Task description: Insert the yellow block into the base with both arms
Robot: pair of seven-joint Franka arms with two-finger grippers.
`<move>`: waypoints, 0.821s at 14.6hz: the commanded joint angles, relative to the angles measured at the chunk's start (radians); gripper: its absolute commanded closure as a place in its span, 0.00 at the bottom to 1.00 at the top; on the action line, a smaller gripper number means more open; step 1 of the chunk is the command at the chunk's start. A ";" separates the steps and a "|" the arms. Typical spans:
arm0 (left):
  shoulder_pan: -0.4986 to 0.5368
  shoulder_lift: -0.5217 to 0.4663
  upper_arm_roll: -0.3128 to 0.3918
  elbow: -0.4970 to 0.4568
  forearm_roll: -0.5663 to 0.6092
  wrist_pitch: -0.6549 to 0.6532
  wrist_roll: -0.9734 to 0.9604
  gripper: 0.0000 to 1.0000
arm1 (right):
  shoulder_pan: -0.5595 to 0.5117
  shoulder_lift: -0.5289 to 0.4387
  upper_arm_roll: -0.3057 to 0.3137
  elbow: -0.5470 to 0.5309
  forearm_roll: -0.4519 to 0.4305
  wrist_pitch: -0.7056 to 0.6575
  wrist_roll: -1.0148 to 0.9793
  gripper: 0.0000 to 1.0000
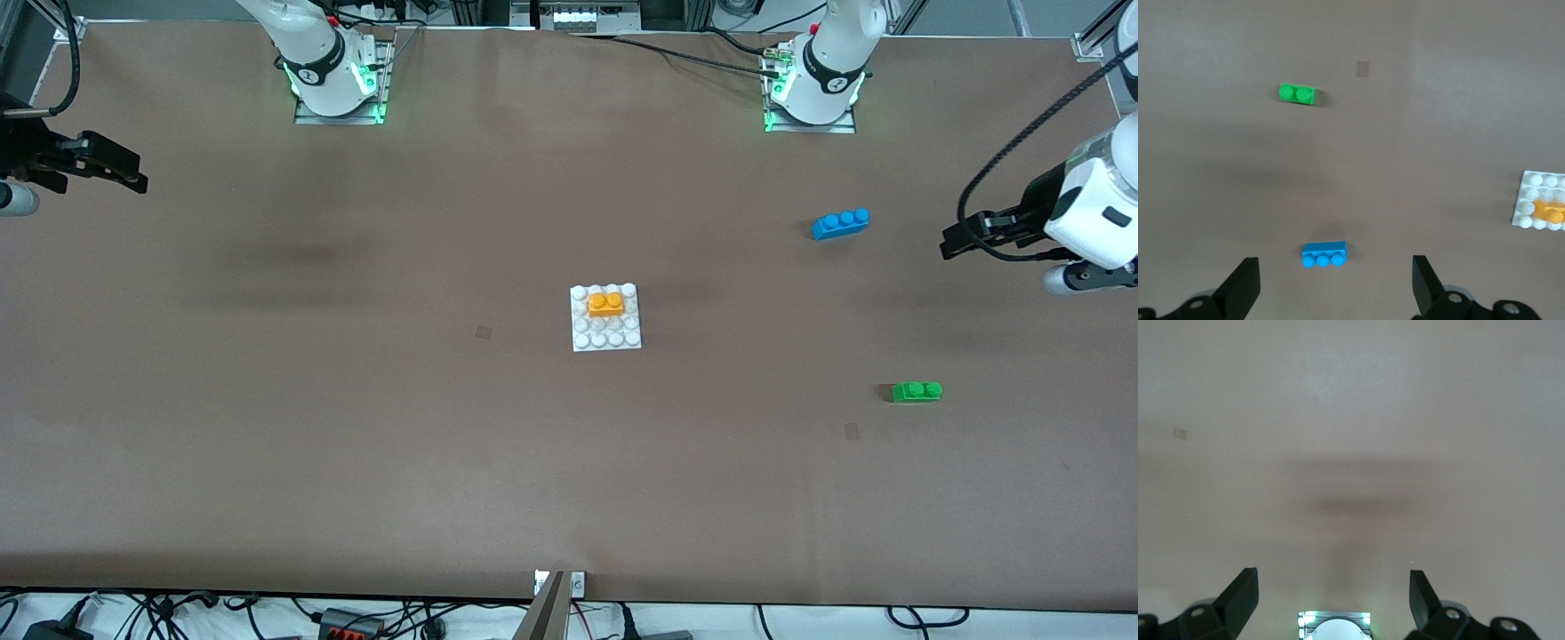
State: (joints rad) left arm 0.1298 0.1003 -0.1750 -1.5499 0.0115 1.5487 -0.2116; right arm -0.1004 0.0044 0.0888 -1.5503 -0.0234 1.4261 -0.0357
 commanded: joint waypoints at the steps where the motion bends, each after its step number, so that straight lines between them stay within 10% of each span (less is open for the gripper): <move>1: 0.005 -0.027 -0.008 -0.031 -0.024 0.019 0.009 0.00 | -0.010 -0.010 0.009 -0.007 -0.006 -0.004 0.008 0.00; 12: 0.019 -0.050 -0.020 -0.059 -0.022 0.014 0.101 0.00 | -0.009 -0.009 0.011 -0.007 -0.004 0.007 0.010 0.00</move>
State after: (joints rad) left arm 0.1320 0.0817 -0.1870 -1.5756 0.0115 1.5516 -0.1436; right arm -0.1001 0.0044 0.0914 -1.5503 -0.0234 1.4291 -0.0357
